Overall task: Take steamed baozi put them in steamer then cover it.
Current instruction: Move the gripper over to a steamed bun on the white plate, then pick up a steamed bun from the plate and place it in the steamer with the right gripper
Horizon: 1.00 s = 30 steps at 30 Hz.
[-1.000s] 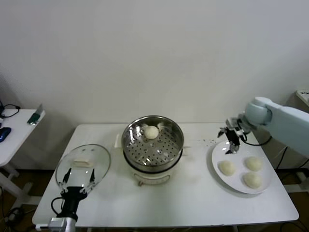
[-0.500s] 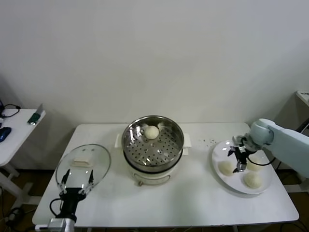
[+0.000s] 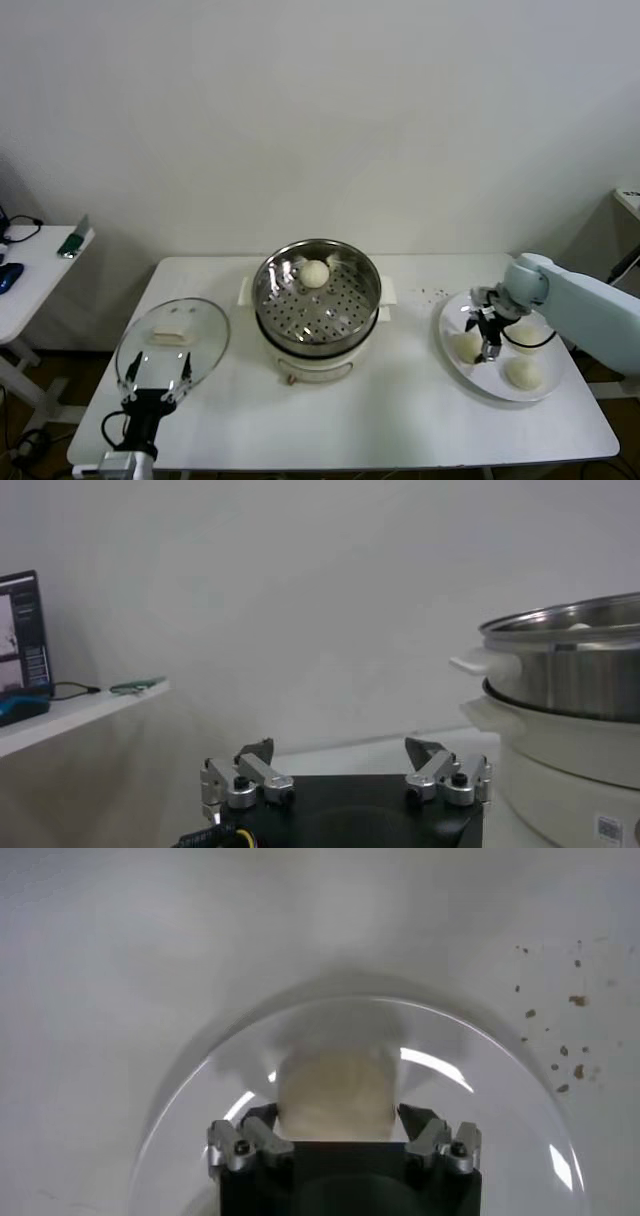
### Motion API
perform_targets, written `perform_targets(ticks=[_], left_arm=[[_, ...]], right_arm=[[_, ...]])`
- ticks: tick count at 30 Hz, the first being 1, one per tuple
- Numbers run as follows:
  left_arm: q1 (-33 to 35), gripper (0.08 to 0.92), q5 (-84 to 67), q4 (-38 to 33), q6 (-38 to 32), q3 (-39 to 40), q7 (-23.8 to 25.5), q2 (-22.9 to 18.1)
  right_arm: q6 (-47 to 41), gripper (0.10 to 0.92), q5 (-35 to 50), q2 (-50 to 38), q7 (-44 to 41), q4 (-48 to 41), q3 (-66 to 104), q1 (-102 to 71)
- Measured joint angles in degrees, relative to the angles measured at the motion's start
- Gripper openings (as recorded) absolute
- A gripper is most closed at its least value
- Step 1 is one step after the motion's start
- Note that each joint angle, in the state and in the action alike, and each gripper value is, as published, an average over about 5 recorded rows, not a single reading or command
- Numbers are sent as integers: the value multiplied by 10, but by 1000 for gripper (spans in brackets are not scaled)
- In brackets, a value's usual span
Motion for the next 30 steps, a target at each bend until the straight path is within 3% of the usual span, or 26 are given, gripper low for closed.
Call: perform_targets(ticks=[6,16,30], left_arm=[[-1,823,0,0,0,1,-1,-1],[-3,823,1,-7,4,4,-2,-1],[-7,823,13,-15,7,22,-2,-1]], right_arm=[[3,663,1,1,-3,-5,-1,1],[6,645,34,-8,-11,6,-32,62],[-23,645,213,64,-6,33,-186,323]])
